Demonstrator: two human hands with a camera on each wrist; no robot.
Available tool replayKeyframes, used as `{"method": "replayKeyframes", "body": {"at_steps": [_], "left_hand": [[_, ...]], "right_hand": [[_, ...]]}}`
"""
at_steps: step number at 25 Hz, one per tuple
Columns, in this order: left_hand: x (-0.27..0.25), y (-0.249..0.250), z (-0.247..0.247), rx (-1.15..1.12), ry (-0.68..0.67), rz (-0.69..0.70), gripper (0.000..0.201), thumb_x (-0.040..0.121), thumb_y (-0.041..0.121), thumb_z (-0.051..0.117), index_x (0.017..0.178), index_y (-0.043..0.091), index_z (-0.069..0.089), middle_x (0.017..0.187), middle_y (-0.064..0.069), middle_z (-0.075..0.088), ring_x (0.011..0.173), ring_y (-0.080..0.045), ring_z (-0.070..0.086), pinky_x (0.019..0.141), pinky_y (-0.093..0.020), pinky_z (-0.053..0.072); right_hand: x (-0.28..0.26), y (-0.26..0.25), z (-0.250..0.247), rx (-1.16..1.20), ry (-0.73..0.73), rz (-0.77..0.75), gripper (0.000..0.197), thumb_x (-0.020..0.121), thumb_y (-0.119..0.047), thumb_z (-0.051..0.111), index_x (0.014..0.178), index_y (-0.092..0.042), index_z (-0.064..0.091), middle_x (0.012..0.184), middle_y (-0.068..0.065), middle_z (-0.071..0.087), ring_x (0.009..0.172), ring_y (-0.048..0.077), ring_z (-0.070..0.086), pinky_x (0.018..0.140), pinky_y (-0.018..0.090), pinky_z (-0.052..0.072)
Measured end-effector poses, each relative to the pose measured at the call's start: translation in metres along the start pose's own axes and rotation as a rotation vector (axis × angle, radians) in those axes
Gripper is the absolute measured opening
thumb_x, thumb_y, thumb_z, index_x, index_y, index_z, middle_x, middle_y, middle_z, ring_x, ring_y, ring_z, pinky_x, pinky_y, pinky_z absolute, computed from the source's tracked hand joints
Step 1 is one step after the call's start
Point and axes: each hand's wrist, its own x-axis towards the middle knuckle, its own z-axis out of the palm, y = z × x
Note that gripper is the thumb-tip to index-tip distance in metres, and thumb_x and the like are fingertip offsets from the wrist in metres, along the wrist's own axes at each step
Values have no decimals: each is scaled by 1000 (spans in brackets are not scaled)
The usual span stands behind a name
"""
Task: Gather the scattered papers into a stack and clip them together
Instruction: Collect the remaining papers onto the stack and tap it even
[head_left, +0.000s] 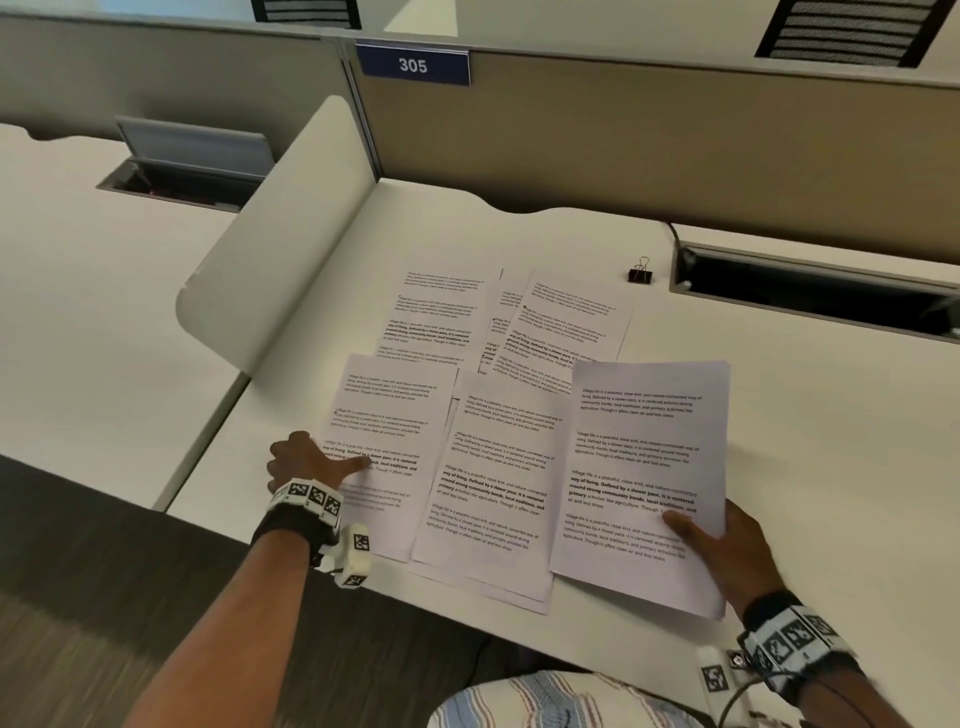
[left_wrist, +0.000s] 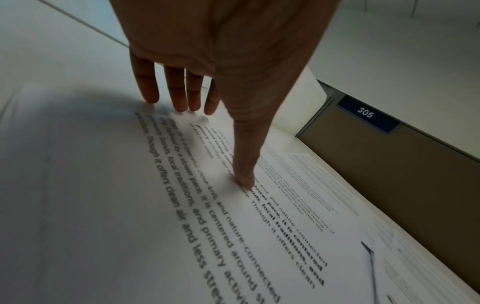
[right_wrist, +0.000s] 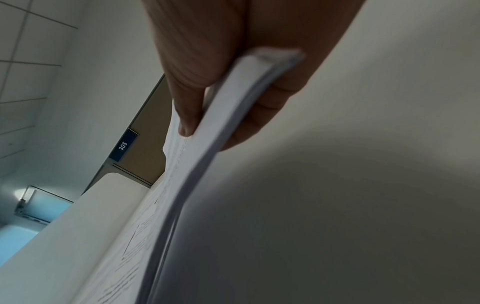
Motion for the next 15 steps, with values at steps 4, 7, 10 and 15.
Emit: {"method": "replayKeyframes", "body": {"at_steps": [4, 7, 10, 15], "left_hand": [[-6, 10, 5, -35, -42, 13, 96, 56, 51, 94, 127, 7, 47, 132, -20, 49, 123, -44, 51, 103, -56, 45], [-2, 9, 8, -129, -94, 55, 91, 58, 45, 94, 126, 4, 49, 128, -20, 60, 115, -42, 61, 96, -48, 53], [-2, 7, 3, -219, -131, 71, 73, 58, 35, 93, 117, 6, 62, 112, -16, 73, 92, -34, 69, 85, -40, 58], [-6, -2, -13, -272, -162, 160, 48, 67, 31, 93, 102, 4, 74, 99, -15, 77, 83, -30, 71, 75, -36, 57]], "right_hand": [[-1, 4, 0, 11, 21, 6, 33, 81, -24, 81, 109, -20, 64, 101, 0, 74, 88, 22, 72, 64, 27, 57], [-3, 5, 0, 17, 37, 5, 28, 81, -24, 81, 103, -24, 64, 100, -1, 74, 87, 21, 72, 63, 25, 56], [-4, 6, -1, 17, 48, -2, 29, 83, -23, 81, 106, -22, 64, 100, -1, 73, 87, 20, 72, 64, 26, 56], [-3, 7, -4, 9, 52, -15, 34, 83, -24, 81, 113, -17, 65, 103, 1, 74, 89, 21, 73, 67, 28, 57]]}}
